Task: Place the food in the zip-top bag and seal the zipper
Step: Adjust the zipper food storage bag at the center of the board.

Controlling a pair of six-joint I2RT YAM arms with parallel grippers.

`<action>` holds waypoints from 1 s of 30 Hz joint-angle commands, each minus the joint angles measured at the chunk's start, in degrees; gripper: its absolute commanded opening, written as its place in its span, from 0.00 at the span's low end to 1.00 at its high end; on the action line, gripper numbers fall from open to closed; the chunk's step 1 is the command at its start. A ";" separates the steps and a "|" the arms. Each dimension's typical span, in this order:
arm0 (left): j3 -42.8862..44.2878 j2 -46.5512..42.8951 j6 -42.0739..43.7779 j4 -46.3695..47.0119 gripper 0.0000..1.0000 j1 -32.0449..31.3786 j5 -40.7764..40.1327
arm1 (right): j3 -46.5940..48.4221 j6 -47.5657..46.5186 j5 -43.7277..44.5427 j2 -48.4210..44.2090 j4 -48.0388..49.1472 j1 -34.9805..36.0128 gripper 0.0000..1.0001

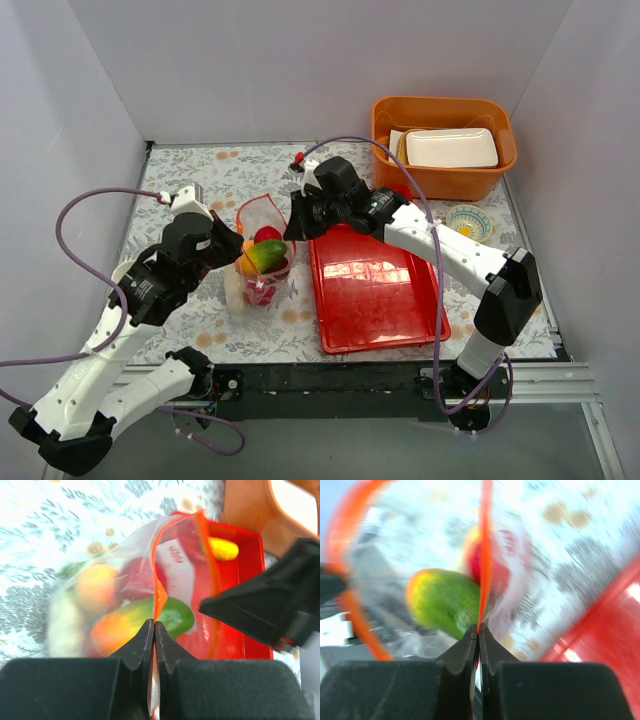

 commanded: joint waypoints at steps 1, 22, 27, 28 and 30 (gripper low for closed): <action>4.88 -1.06 -0.21 -5.35 0.00 -0.02 -9.61 | 11.06 -4.36 -8.64 0.12 1.23 2.78 0.10; -0.02 -2.20 0.76 -4.56 0.00 -0.02 -10.78 | 7.49 -4.82 0.31 7.15 -3.44 4.80 0.17; -5.66 -3.08 -2.41 -1.06 0.00 -0.02 -4.79 | 1.16 -2.53 -0.74 5.93 0.51 4.01 0.21; -6.27 -3.52 -2.50 -0.70 0.00 -0.02 -4.44 | 0.19 -2.26 -0.74 5.75 0.87 3.92 0.21; -7.07 -3.43 -2.50 -0.17 0.00 -0.02 -4.43 | -0.17 -2.26 0.13 5.31 0.26 3.92 0.23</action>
